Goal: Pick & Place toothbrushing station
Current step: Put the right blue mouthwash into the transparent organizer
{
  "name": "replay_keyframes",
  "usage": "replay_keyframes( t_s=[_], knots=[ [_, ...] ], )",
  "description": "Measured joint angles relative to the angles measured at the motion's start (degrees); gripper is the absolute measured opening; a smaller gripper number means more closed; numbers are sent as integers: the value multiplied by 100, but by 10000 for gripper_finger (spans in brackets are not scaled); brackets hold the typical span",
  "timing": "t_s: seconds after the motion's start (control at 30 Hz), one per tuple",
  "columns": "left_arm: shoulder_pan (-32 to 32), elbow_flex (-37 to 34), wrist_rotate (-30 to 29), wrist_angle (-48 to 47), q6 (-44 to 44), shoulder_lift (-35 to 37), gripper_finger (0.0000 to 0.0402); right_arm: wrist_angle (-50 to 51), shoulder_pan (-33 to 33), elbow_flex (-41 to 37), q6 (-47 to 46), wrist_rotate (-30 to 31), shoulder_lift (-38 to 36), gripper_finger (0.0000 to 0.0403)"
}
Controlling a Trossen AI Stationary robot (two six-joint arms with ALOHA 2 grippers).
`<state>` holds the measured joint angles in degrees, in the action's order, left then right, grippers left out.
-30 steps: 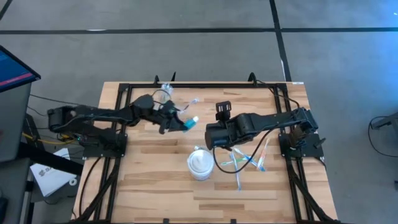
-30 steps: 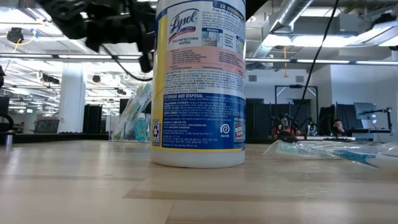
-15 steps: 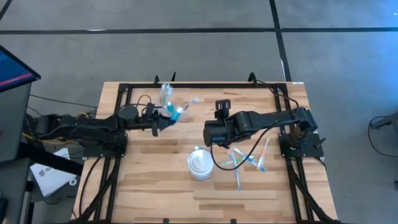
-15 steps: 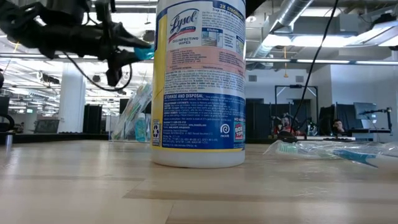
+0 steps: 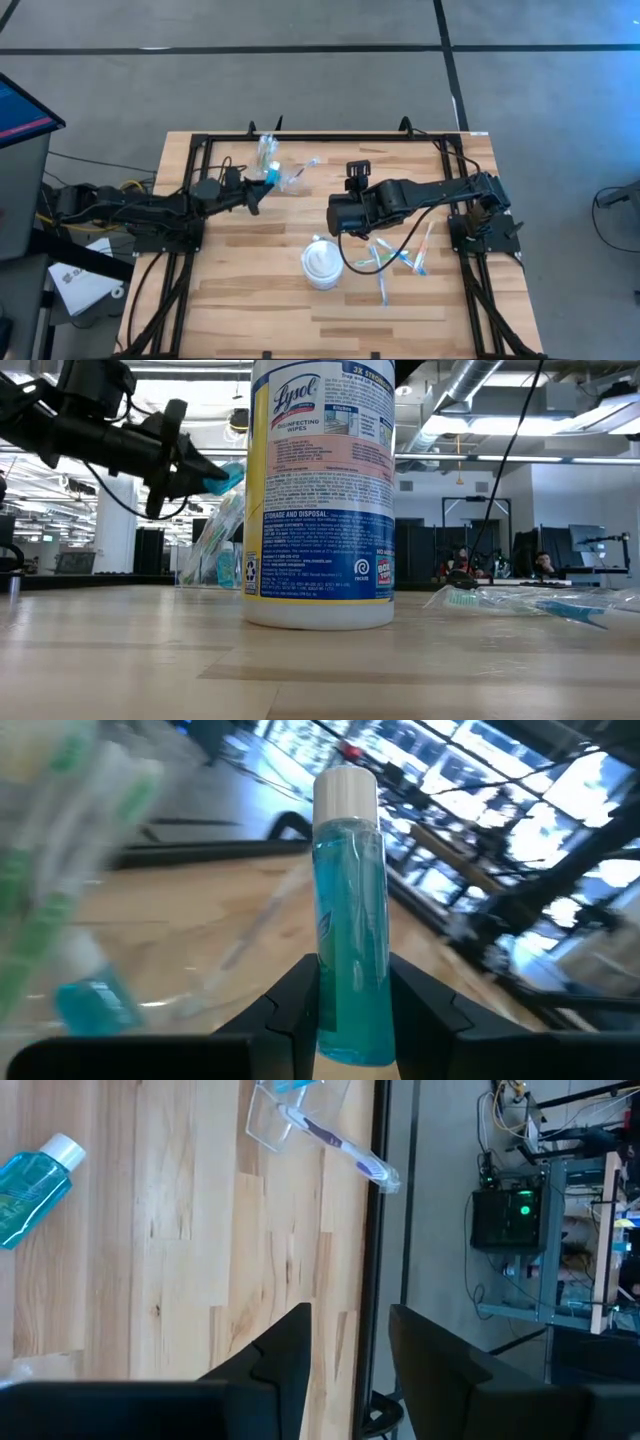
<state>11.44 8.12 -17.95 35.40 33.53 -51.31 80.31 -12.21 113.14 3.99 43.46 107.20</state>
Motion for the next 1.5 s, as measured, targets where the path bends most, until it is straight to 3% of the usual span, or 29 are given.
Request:
replay_keyframes(
  t_s=[0.37,0.8,1.0,1.5],
  knots=[
    [-38,-301,-954,222,-395,-4,90,0,60,0,28,4,0,127],
    [-803,-311,-2609,417,-1206,-195,90,0,151,2,50,7,0,127],
    [-1016,-332,-3170,1093,-1220,-927,90,1,151,2,50,7,0,127],
    [-997,-332,-3369,3518,-1701,-3181,90,26,151,2,66,4,0,127]
  ],
)
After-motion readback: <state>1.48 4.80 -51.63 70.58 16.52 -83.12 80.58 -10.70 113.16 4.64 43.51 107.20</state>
